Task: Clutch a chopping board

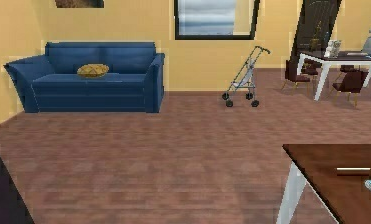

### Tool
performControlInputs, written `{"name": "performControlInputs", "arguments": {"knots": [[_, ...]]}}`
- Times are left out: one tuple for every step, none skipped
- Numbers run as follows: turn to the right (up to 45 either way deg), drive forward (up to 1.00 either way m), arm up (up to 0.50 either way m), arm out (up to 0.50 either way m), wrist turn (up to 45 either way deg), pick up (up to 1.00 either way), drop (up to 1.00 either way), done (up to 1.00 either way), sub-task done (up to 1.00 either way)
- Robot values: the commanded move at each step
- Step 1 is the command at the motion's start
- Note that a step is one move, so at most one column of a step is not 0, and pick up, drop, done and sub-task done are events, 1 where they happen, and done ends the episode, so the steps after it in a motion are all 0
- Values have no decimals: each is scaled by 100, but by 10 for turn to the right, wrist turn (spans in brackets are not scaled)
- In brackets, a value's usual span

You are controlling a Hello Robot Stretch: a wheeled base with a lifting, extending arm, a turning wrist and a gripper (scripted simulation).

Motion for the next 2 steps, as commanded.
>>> {"name": "performControlInputs", "arguments": {"knots": [[0, 0, 0, 0, 450, 0, 0, 0, 0], [0, 0, 0, 0, 390, 0, 0, 0, 0]]}}
